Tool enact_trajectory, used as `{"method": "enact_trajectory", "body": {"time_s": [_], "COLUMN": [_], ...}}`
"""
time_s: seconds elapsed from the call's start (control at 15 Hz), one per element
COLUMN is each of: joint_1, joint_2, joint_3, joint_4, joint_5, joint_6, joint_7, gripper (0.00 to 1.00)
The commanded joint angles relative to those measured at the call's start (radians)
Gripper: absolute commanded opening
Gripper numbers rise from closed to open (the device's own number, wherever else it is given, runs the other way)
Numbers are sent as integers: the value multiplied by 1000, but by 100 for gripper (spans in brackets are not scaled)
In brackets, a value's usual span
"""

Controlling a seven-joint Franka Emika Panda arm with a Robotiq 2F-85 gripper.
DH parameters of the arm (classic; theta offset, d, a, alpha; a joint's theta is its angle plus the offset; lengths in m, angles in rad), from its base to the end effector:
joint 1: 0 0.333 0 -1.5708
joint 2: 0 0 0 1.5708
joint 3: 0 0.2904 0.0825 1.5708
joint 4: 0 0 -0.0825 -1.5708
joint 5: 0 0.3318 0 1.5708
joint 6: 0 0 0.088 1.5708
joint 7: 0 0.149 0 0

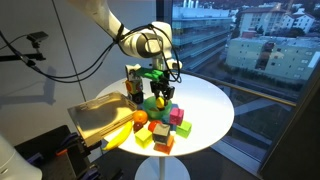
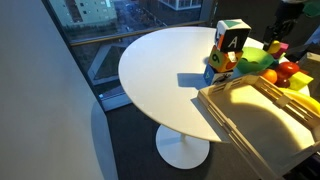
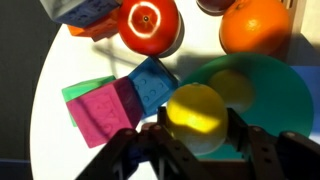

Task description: Remove the lemon from the pink block and put it in the green bowl

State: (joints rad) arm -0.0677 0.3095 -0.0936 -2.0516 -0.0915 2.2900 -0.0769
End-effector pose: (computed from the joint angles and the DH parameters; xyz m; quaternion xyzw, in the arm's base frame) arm 0.5289 -0.0910 0.2529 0.9982 -0.0091 -0.0406 0.0431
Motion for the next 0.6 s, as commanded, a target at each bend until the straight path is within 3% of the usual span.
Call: {"method": "enact_trajectory", "body": {"time_s": [0.0,0.33,0.4,0.53], "joint_1": [15,39,42,47], "joint_2": [-9,11,14,18], "joint_3": [5,0,-2,-5], "joint_4": [-31,-52,-55,-55], "joint_5": [-25,-72,-81,-99], "joint_6": [40,83,86,86], "joint_7": [49,104,114,135], "gripper": [33,33,83,91]}}
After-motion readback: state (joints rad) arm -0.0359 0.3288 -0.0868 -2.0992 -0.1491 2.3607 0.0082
